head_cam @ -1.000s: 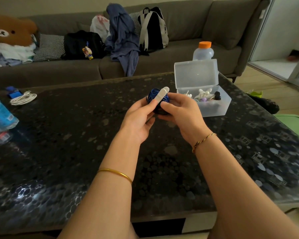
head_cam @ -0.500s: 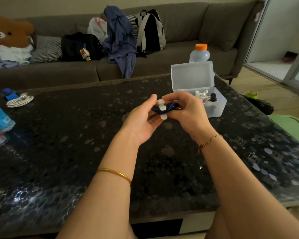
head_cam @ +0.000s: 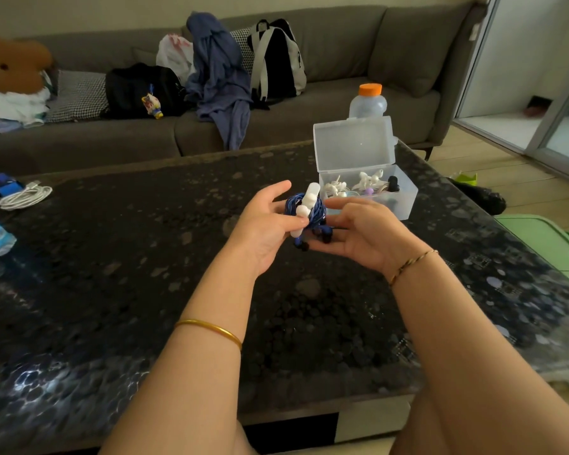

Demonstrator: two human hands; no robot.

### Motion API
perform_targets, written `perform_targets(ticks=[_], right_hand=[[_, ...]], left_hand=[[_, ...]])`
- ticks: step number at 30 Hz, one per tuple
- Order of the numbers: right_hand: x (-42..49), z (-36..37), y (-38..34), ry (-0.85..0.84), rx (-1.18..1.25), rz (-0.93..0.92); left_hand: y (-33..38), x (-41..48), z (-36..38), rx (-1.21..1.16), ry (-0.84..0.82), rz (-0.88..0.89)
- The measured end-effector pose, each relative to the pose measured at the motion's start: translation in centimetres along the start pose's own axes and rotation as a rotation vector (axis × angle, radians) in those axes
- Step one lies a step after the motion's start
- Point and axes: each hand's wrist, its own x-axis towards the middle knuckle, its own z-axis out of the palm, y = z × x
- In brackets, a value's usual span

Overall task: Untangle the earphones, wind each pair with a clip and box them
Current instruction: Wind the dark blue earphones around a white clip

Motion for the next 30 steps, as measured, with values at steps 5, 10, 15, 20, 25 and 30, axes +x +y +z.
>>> perform_targets(ticks=[5, 10, 15, 20, 25, 30], right_hand=[[0.15, -0.19, 0.02, 0.036, 0.009, 0.039], [-0.34, -0.17, 0.23, -0.037, -0.052, 0.174], [-0.39, -0.02, 0.45, -0.155, -0.010, 0.189], [-0.20, 0.22, 0.38, -0.112, 0.067, 0.155], [0.00, 0.59, 0.37, 0.018, 0.022, 0.043], [0.15, 0.44, 0.16, 0.118, -0.255, -0.132]], left_hand=[[-0.10, -0.11, 0.50, 0.015, -0.001, 0.032], [-0.01, -0.14, 0.90, -0.002, 0.020, 0.051], [-0.16, 0.11, 0.93, -0.049, 0.049, 0.040], [-0.18, 0.00, 0.75, -0.042, 0.062, 0.001], [-0.15, -0.15, 0.69, -0.010, 0.053, -0.025], [-0.08, -0.15, 0.57, 0.069, 0.030, -0.061]])
